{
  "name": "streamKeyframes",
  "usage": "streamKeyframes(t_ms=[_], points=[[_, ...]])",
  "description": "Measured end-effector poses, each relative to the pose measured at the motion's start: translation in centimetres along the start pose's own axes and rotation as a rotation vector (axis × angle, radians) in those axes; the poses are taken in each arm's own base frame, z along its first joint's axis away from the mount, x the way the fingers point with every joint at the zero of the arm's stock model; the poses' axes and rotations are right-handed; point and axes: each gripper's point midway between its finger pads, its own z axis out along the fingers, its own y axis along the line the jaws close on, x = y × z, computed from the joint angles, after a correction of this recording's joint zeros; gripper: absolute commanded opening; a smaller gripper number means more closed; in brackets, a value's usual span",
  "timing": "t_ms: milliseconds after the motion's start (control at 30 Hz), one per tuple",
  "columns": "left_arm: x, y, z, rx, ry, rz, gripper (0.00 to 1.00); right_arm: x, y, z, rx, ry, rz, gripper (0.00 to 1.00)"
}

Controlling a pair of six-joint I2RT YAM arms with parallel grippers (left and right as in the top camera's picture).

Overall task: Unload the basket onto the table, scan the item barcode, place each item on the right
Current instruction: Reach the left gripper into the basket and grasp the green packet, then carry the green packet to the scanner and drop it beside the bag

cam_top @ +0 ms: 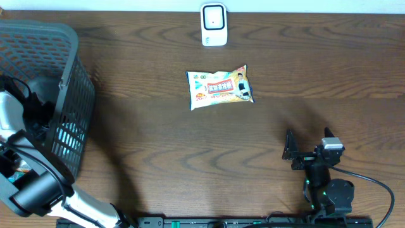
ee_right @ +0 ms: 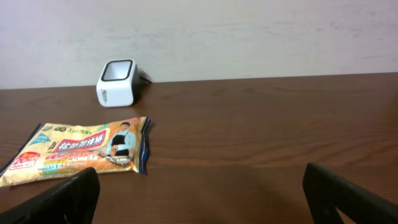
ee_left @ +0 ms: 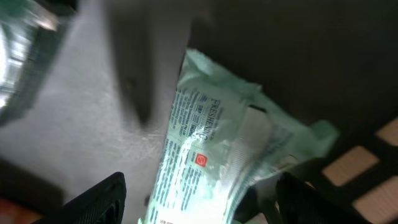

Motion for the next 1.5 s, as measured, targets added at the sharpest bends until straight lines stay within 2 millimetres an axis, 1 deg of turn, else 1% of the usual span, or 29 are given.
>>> streamKeyframes(t_ms=[67, 100, 167, 200, 233, 333, 400, 433, 467, 500, 767, 833, 900, 967, 1033, 1067, 1133, 1167, 1200, 1267, 1300, 1333, 1400, 1467, 1500], points=[[0.5, 0.1, 0.9, 0.0, 0.035, -0.005, 0.74, 0.0, 0.0, 0.0, 0.0, 0.0, 0.0, 0.99], [0.7, 0.2, 1.3, 0.0, 0.048, -0.006, 0.7, 0.0, 0.0, 0.0, 0.0, 0.0, 0.0, 0.99], [1.2, 0.2, 2.0, 0.003, 0.073, -0.006, 0.58, 0.0, 0.0, 0.0, 0.0, 0.0, 0.0, 0.99], [1.3, 0.2, 2.3, 0.005, 0.084, -0.008, 0.5, 0.0, 0.0, 0.0, 0.0, 0.0, 0.0, 0.99], [1.3, 0.2, 2.5, 0.009, 0.087, -0.003, 0.46, 0.0, 0.0, 0.0, 0.0, 0.0, 0.0, 0.99], [1.4, 0.1, 2.7, 0.012, 0.097, 0.0, 0.41, 0.0, 0.0, 0.0, 0.0, 0.0, 0.0, 0.99], [1.4, 0.1, 2.7, 0.013, 0.098, 0.002, 0.29, 0.0, 0.0, 0.0, 0.0, 0.0, 0.0, 0.99], [1.5, 0.1, 2.7, 0.012, 0.098, 0.001, 0.21, 0.0, 0.0, 0.0, 0.0, 0.0, 0.0, 0.99], [1.5, 0.1, 2.7, 0.013, 0.099, -0.004, 0.1, 0.0, 0.0, 0.0, 0.0, 0.0, 0.0, 0.99], [1.5, 0.1, 2.7, 0.013, 0.101, -0.004, 0.08, 0.0, 0.0, 0.0, 0.0, 0.0, 0.0, 0.99], [1.6, 0.1, 2.4, 0.015, 0.104, -0.014, 0.07, 0.0, 0.0, 0.0, 0.0, 0.0, 0.0, 0.99], [1.7, 0.0, 2.0, 0.014, 0.115, -0.027, 0.07, 0.0, 0.0, 0.0, 0.0, 0.0, 0.0, 0.99], [1.3, -0.1, 1.2, 0.014, 0.103, -0.049, 0.07, 0.0, 0.0, 0.0, 0.0, 0.0, 0.0, 0.99], [0.3, -0.3, -0.3, 0.014, 0.055, -0.087, 0.07, 0.0, 0.0, 0.0, 0.0, 0.0, 0.0, 0.99], [-1.1, -0.7, -3.2, 0.022, -0.052, -0.108, 0.07, 0.0, 0.0, 0.0, 0.0, 0.0, 0.0, 0.99], [-1.9, -1.0, -5.2, 0.031, -0.121, -0.123, 0.07, 0.0, 0.0, 0.0, 0.0, 0.0, 0.0, 0.99], [-3.4, -1.7, -9.9, 0.058, -0.294, -0.152, 0.07, 0.0, 0.0, 0.0, 0.0, 0.0, 0.0, 0.99], [-3.9, -2.1, -12.4, 0.076, -0.383, -0.168, 0.07, 0.0, 0.0, 0.0, 0.0, 0.0, 0.0, 0.99], [-4.1, -2.4, -15.1, 0.094, -0.465, -0.185, 0.07, 0.0, 0.0, 0.0, 0.0, 0.0, 0.0, 0.99], [-3.3, -3.1, -20.2, 0.142, -0.611, -0.235, 0.07, 0.0, 0.0, 0.0, 0.0, 0.0, 0.0, 0.99], [-2.5, -3.3, -22.6, 0.171, -0.672, -0.269, 0.07, 0.0, 0.0, 0.0, 0.0, 0.0, 0.0, 0.99], [-1.7, -3.6, -24.5, 0.199, -0.719, -0.301, 0.07, 0.0, 0.0, 0.0, 0.0, 0.0, 0.0, 0.99], [-0.4, -4.1, -27.0, 0.253, -0.78, -0.347, 0.07, 0.0, 0.0, 0.0, 0.0, 0.0, 0.0, 0.99], [0.4, -4.9, -28.2, 0.311, -0.802, -0.363, 0.07, 0.0, 0.0, 0.0, 0.0, 0.0, 0.0, 0.99], [0.5, -5.7, -28.7, 0.351, -0.804, -0.357, 0.07, 0.0, 0.0, 0.0, 0.0, 0.0, 0.0, 0.99]])
